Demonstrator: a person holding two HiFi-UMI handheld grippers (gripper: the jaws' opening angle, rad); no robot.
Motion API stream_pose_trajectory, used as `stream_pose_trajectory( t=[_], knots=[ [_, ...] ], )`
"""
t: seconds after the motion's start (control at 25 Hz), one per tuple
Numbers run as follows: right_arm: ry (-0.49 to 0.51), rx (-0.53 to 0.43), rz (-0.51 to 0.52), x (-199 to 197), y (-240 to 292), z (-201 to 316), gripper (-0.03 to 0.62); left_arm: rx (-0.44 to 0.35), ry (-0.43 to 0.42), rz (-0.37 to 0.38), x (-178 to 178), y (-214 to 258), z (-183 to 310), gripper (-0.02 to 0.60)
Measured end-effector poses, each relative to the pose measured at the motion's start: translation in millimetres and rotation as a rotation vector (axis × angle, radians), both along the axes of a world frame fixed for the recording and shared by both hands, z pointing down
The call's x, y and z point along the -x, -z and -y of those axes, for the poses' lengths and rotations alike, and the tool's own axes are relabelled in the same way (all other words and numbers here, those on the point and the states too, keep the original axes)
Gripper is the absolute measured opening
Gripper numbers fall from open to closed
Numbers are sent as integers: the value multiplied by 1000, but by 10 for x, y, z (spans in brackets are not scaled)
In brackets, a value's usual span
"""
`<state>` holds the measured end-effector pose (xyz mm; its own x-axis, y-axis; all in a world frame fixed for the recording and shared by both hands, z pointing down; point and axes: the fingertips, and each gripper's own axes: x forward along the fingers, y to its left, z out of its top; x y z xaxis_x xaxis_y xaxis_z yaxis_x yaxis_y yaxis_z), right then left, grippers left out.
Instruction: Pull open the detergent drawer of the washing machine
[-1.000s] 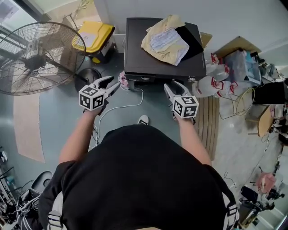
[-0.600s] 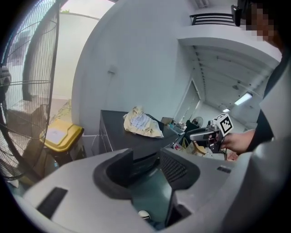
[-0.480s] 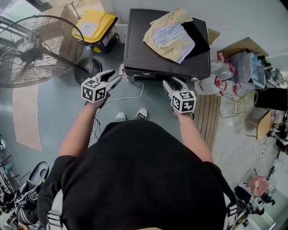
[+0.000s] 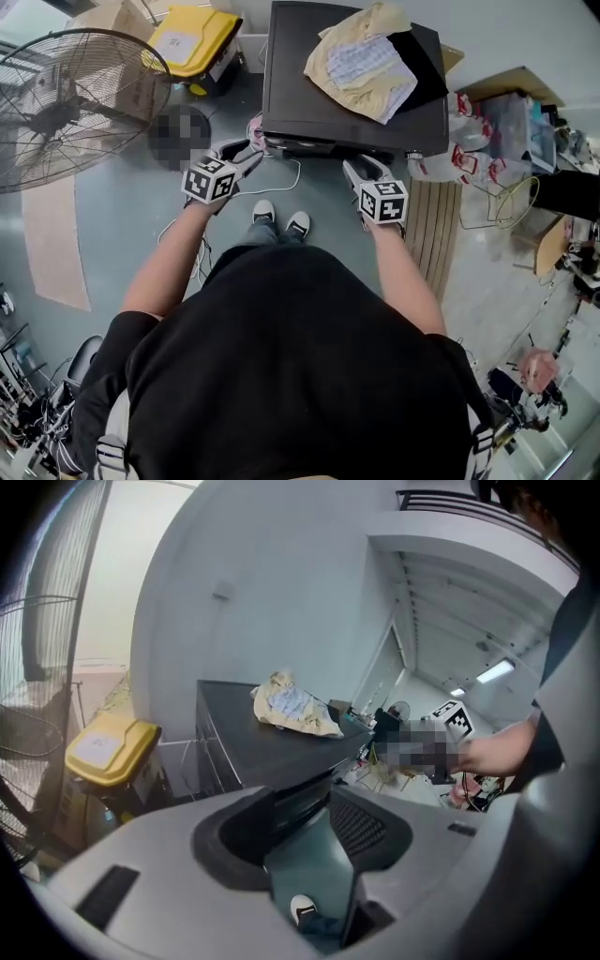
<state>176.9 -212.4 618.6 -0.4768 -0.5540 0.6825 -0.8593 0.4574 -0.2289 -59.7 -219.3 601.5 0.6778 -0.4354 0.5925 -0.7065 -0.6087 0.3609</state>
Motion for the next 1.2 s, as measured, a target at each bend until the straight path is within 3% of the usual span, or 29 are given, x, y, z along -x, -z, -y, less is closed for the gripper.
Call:
stream_pose_trajectory(
  t=[0.96, 1.2],
  knots=[
    [16, 63, -17, 232, -718, 252, 173, 100, -87, 53, -161, -976, 201, 190],
    [40, 82, -8, 310, -852, 306, 175, 91, -53, 68, -149, -1132, 326, 190]
  ],
)
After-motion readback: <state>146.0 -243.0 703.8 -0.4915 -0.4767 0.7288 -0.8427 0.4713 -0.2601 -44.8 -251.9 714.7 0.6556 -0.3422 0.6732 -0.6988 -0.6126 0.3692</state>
